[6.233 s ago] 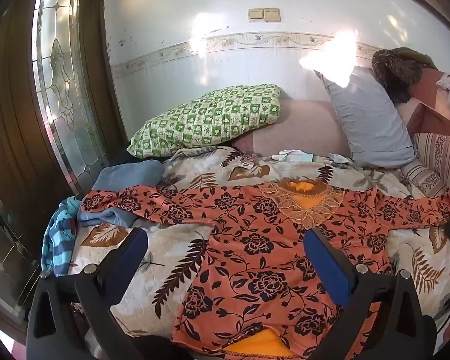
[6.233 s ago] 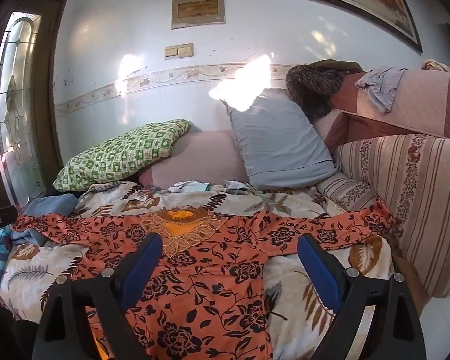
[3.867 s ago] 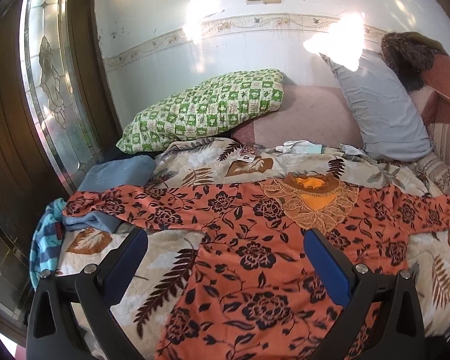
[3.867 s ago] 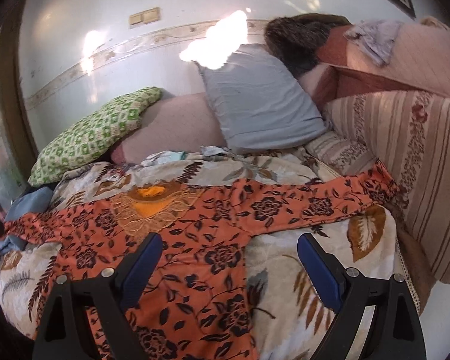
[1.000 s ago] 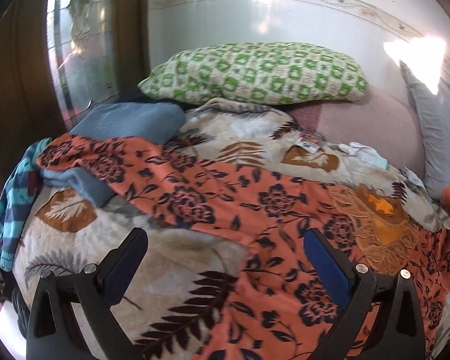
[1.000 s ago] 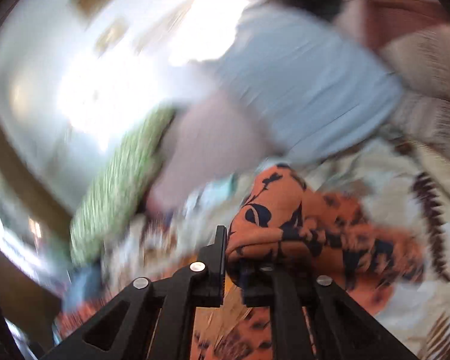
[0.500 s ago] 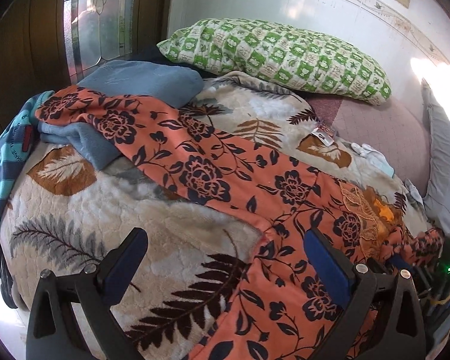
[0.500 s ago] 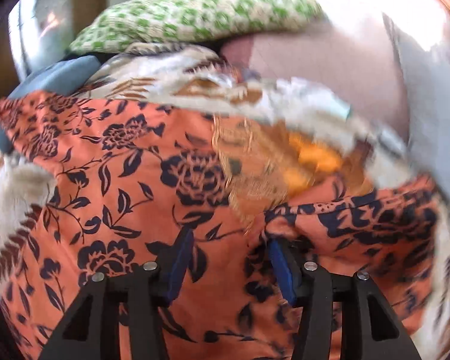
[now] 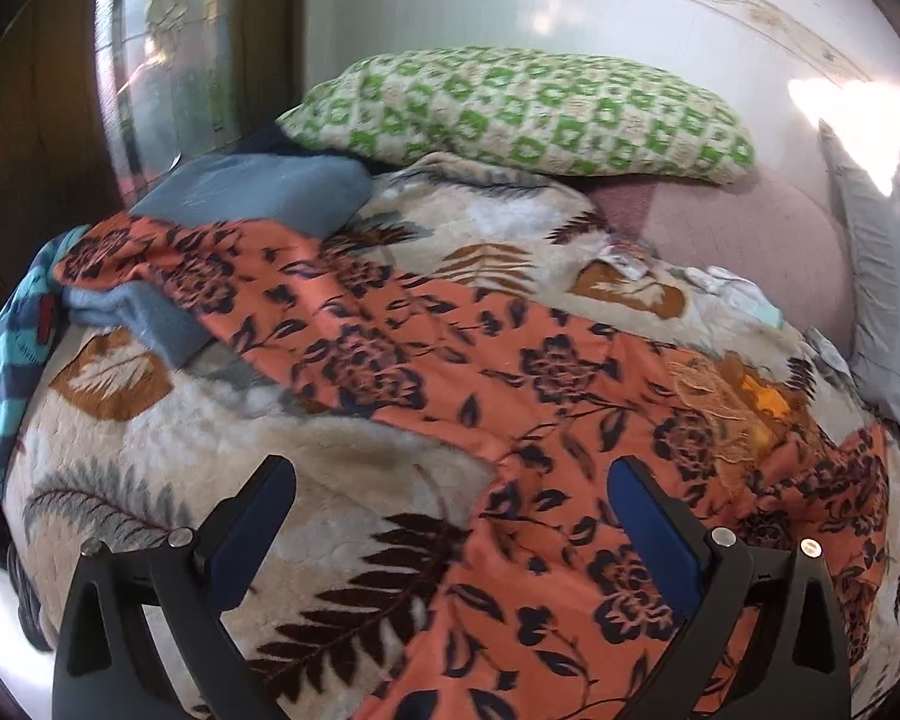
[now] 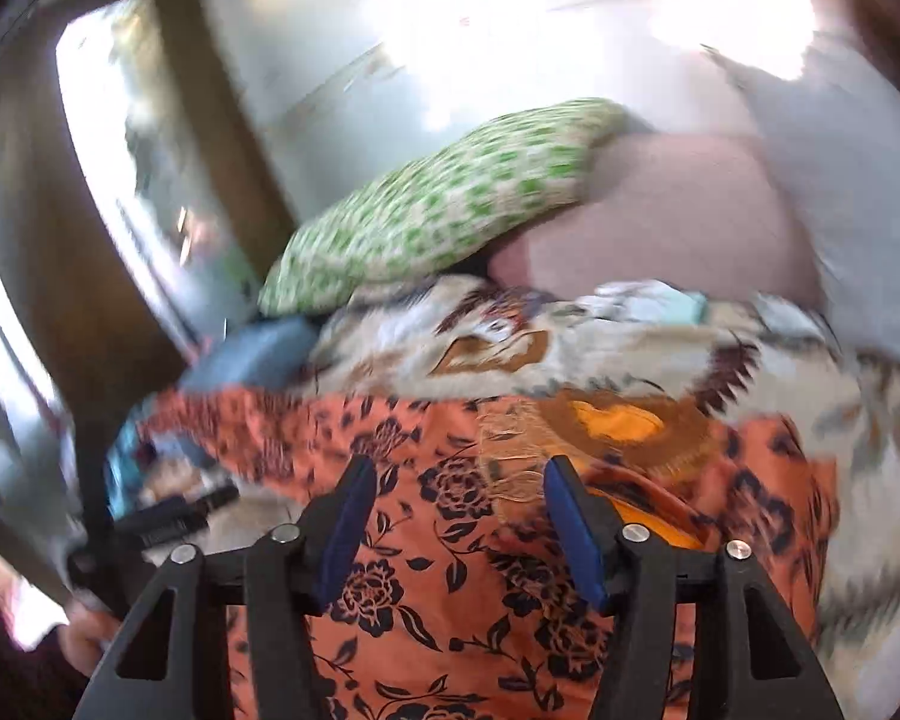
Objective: Fold small clothes
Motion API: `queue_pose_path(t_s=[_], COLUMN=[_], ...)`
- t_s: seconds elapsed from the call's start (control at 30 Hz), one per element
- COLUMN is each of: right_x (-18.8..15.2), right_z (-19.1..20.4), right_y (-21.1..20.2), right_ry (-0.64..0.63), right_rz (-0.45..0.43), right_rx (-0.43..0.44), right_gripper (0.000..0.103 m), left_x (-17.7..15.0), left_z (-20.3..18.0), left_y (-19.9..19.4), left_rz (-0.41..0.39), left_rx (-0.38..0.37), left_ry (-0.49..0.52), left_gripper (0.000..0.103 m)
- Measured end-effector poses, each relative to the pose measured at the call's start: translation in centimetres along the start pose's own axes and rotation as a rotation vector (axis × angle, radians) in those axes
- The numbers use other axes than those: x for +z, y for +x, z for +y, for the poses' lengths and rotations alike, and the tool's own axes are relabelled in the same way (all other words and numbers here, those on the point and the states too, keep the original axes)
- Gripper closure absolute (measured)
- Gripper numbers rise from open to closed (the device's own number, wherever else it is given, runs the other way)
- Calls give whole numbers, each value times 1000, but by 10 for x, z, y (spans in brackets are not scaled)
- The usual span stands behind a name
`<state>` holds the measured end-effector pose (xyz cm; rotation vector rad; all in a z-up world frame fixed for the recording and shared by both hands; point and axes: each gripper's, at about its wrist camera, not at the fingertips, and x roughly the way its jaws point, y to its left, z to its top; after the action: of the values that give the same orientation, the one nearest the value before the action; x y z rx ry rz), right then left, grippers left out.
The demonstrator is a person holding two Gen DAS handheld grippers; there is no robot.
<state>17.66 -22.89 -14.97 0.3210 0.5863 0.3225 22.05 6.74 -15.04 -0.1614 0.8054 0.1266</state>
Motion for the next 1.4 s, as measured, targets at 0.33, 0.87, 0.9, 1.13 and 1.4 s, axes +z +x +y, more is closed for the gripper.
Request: queue_pose_path(t_s=[0.33, 0.87, 0.9, 1.13, 1.4], right_x=[-72, -69, -68, -66, -68], right_z=[-184, -204, -205, -203, -201], right_y=[-20, -33, -33, -31, -24], right_ry=[795, 885, 879, 849, 828], right_rz=[-14, -86, -87, -83, -79], right_rx=[67, 156, 140, 129, 105], right_gripper=[39, 39, 39, 39, 39], left_x=[-21, -10, -7, -1, 1], left_z=[-147, -262, -256, -239, -270], left_y=[-11, 64, 63, 40, 57], left_rz=[-112, 173, 166, 162, 205], left_rx=[-203, -360, -378, -516, -475], left_ry=[408, 559, 525, 541, 665], left_gripper=[0, 95, 95, 32, 14])
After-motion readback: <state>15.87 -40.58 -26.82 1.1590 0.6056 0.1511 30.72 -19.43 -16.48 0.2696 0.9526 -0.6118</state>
